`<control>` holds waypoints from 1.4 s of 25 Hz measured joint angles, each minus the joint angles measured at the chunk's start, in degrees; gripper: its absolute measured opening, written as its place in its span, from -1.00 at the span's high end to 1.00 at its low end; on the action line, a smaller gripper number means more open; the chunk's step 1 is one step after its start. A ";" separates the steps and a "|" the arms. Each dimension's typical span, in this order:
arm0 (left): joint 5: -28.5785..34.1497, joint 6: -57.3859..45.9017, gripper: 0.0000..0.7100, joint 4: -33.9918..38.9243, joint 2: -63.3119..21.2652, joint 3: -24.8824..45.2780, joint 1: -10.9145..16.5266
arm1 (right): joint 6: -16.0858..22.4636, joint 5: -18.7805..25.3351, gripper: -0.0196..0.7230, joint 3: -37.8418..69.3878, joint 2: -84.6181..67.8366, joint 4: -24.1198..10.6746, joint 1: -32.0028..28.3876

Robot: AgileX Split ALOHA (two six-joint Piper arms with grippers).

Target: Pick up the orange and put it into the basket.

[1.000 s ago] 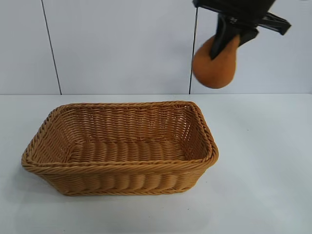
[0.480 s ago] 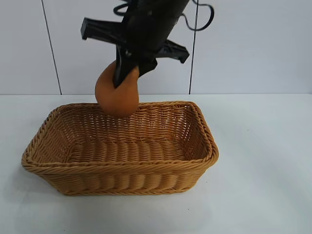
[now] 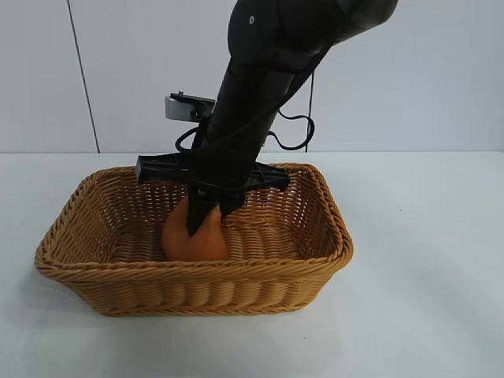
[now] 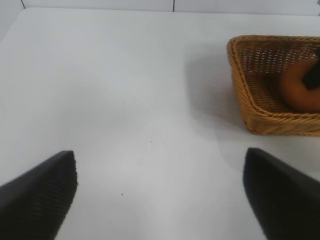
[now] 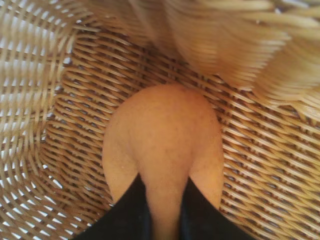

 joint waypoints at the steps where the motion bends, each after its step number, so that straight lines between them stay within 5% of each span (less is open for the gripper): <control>1: 0.00 0.00 -0.80 0.00 0.00 0.00 0.00 | 0.00 1.80 -0.59 -1.52 0.00 -0.50 0.00; 4: 0.00 0.00 -0.80 0.00 0.00 0.00 0.00 | 0.06 9.21 -0.85 -7.86 0.00 -2.80 0.00; 9: 0.00 0.00 -0.80 0.00 0.00 0.00 0.00 | 1.10 19.81 -0.91 -21.12 -0.12 -9.02 0.00; 18: 0.00 0.00 -0.80 0.00 0.00 0.00 0.00 | 3.67 20.53 -0.92 -28.13 -1.25 -15.74 -2.43; 30: 0.00 0.00 -0.80 -0.06 0.00 0.00 0.00 | 3.32 20.67 -0.92 -28.13 -1.25 -17.25 -26.55; 35: -0.04 0.00 -0.80 -0.06 0.00 0.00 0.00 | 3.17 20.67 -0.92 -27.96 -1.34 -15.76 -31.55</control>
